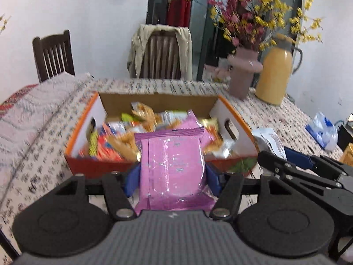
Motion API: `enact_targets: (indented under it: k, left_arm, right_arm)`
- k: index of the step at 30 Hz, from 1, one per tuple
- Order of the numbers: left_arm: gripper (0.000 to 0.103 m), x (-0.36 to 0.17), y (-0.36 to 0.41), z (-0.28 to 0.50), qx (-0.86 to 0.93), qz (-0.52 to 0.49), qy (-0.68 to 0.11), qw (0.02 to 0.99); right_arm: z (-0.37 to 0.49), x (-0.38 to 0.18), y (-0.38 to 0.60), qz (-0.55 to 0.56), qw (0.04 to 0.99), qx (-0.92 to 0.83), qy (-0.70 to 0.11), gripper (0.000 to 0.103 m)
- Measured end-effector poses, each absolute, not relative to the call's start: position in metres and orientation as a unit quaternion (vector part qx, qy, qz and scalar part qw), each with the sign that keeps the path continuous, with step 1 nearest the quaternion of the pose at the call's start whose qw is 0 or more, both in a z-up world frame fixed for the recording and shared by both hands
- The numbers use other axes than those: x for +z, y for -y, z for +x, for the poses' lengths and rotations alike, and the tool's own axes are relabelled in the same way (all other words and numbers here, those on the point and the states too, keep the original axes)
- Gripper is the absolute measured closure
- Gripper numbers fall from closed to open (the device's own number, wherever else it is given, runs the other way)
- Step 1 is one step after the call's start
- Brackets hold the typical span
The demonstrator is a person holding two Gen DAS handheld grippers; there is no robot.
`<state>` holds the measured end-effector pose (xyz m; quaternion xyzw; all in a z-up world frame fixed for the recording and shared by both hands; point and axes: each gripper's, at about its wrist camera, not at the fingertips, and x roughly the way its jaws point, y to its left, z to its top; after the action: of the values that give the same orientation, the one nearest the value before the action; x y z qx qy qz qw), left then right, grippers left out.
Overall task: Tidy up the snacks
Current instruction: 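Carry the pink packet and white packet over the cardboard box, then open both grippers to drop the packets into the box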
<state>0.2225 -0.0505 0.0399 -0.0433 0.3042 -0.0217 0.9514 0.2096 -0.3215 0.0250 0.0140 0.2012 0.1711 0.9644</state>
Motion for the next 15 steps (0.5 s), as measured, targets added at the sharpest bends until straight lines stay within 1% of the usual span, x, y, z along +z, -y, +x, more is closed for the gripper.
enact_targets:
  k: [8, 15]
  left_arm:
    - [0.040, 0.055, 0.022, 0.264, 0.009, -0.056, -0.282, 0.958]
    - [0.040, 0.044, 0.006, 0.299, 0.019, -0.045, -0.279, 0.959]
  right_arm:
    - [0.252, 0.041, 0.296, 0.004, 0.966, 0.161, -0.200, 0.062]
    - [0.294, 0.039, 0.273, 0.006, 0.966, 0.149, -0.213, 0.062]
